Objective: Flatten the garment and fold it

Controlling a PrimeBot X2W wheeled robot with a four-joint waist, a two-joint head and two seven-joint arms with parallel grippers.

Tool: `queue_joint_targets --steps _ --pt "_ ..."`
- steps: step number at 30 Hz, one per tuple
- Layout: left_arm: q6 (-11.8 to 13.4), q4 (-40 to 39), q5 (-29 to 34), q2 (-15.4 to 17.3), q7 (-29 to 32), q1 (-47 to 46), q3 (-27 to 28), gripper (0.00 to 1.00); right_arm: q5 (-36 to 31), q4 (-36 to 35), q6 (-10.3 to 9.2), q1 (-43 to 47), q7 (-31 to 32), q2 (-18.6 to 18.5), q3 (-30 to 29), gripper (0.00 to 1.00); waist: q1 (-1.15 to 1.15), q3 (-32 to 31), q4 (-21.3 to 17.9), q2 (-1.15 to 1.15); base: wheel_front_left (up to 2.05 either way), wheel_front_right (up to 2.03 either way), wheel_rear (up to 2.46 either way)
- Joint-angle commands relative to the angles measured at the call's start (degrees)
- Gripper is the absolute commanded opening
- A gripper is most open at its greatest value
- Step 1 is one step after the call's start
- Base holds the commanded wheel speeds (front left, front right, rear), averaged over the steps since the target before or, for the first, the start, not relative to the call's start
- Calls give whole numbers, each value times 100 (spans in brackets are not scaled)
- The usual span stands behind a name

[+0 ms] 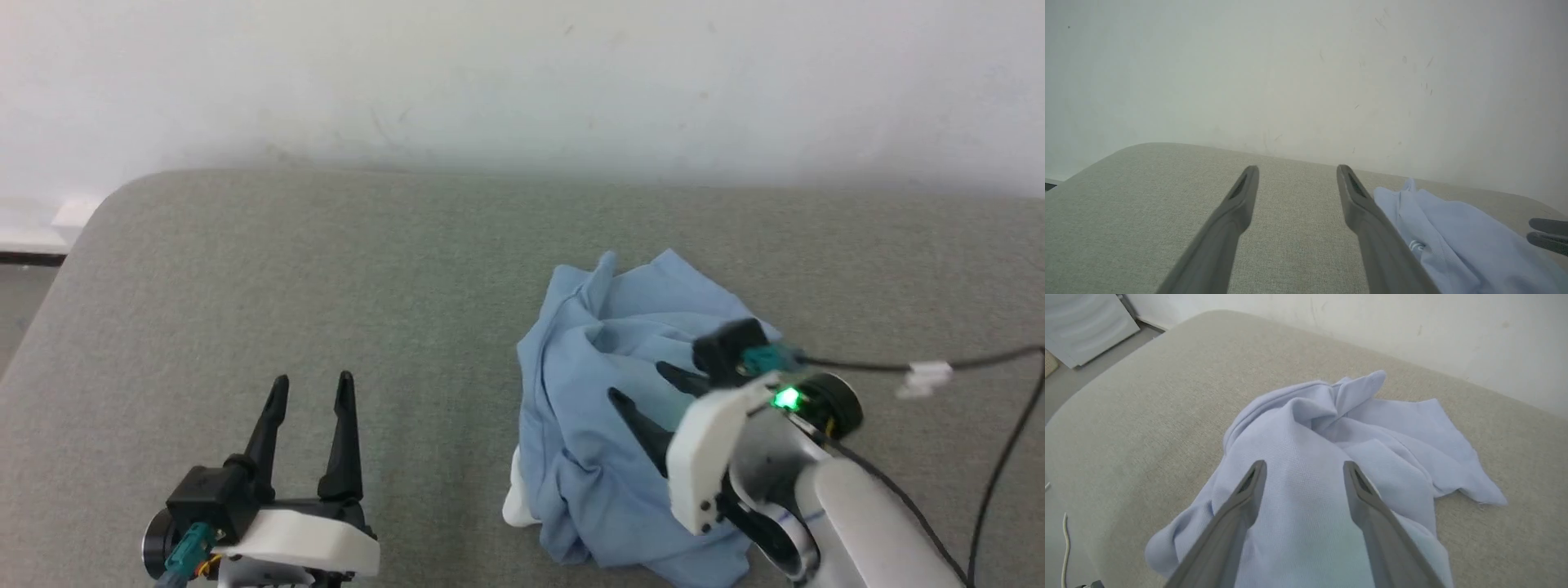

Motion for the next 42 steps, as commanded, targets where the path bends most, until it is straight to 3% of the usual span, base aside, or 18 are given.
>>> queue_joint_targets --steps 1,5,6,7,8,9,14,20,24,30,31,32,33,38,42 --pt "-38 34 3 -29 -25 -96 -11 100 109 89 -6 -188 86 -34 99 100 0 65 97 0 0 0 0" --pt "-52 92 9 -87 -26 -157 -36 100 409 676 -6 -680 562 -204 568 100 0 100 119 0 0 0 0" --pt "-54 103 12 -95 -27 -164 -33 100 506 827 -6 -743 674 -223 668 88 0 104 114 0 0 0 0" --pt "-55 114 15 -104 -27 -166 -29 100 569 944 -6 -805 750 -261 773 44 0 104 104 0 0 0 0" --pt "-53 124 17 -113 -27 -164 -21 100 628 1025 -6 -856 765 -293 849 17 0 102 88 0 0 0 0" --pt "-48 128 23 -119 -27 -157 -9 100 696 1084 -6 -886 758 -316 909 0 0 98 62 0 0 0 0" --pt "-47 160 49 -136 -27 -106 23 100 745 906 -6 -913 33 -463 669 0 0 57 -104 0 0 0 0" --pt "-60 192 73 -113 -28 -40 39 100 500 -68 -6 131 -653 -441 -769 0 0 -54 -313 0 0 0 0" --pt "-46 187 70 -107 -28 15 49 100 202 -793 -6 1443 -428 -182 -1661 0 0 -90 -460 0 0 0 0" --pt "-40 235 52 -80 -28 30 41 100 111 -1539 -6 3062 313 182 -1812 1 0 -95 -635 0 0 0 0" --pt "-38 242 48 -78 -28 35 38 100 123 -1638 -6 3191 369 212 -1814 38 0 -104 -656 0 0 0 0" --pt "-37 249 43 -76 -27 42 34 100 100 -1758 -6 3272 359 232 -1831 91 0 -110 -671 0 0 0 0" --pt "-39 259 41 -72 -25 46 26 100 80 -1882 -6 3311 304 249 -1863 100 0 -116 -680 0 0 0 0" --pt "-47 280 32 -68 -23 26 -20 100 158 -2421 -6 3062 -231 309 -2131 100 0 -136 -658 0 0 0 0" --pt "-32 237 35 -85 -24 -35 -45 100 286 -2158 -6 2483 -270 146 -2375 100 0 -62 -570 0 0 0 0"
